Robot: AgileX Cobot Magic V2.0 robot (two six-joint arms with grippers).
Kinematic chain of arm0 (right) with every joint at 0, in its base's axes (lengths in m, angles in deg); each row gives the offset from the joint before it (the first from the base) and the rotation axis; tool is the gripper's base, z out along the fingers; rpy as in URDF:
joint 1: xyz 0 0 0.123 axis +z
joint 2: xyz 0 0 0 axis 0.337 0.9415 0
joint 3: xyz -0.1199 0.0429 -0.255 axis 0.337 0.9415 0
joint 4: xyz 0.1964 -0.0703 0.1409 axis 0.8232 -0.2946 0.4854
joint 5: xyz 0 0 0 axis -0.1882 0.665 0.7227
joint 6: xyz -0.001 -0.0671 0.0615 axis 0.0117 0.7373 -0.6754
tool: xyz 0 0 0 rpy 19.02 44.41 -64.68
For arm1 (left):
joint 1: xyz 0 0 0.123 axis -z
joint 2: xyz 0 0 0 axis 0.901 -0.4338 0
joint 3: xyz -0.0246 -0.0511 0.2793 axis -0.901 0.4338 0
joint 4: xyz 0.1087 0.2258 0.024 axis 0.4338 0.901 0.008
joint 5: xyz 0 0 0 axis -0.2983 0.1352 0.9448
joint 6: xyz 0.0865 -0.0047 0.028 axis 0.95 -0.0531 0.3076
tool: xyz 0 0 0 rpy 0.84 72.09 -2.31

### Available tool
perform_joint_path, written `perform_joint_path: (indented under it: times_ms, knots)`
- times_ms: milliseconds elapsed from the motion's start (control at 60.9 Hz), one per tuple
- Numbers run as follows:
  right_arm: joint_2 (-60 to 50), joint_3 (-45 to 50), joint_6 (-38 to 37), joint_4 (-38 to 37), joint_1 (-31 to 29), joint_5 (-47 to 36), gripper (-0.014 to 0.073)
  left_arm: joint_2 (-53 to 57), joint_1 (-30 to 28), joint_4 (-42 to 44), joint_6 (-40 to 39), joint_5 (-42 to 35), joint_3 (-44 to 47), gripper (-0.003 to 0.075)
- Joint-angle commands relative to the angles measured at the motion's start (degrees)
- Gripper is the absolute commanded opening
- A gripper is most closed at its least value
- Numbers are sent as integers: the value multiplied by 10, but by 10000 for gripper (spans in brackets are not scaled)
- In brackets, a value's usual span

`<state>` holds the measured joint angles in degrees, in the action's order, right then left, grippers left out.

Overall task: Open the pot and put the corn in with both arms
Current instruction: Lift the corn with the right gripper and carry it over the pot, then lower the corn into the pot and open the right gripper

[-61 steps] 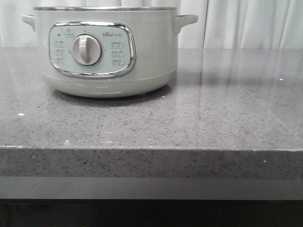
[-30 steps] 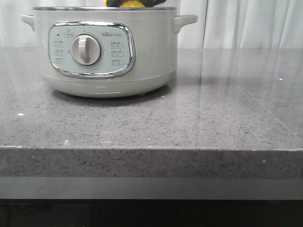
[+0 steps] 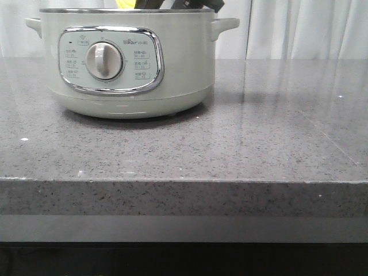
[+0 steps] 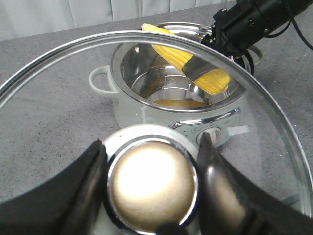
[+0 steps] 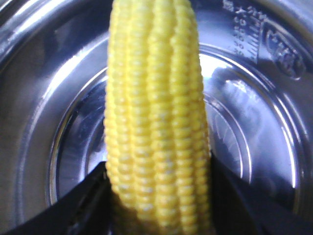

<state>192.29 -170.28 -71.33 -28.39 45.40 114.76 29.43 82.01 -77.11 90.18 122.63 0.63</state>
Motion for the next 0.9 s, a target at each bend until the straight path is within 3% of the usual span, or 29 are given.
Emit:
perform_joint_path:
  times_ms: [0, 378, 608, 887]
  knots:
    - [-32, -31, 5, 19, -2, 11, 430, 3, 0, -10, -1, -84, -20, 64]
    - [-32, -92, 59, 12, -2, 136, 445, 3, 0, -10, -1, -84, -20, 64]
    - [-31, -93, 59, -6, -2, 139, 565, 3, 0, -10, -1, -84, -20, 64]
    - [-43, -132, 59, -16, -7, 128, 560, 3, 0, -10, -1, -84, -20, 64]
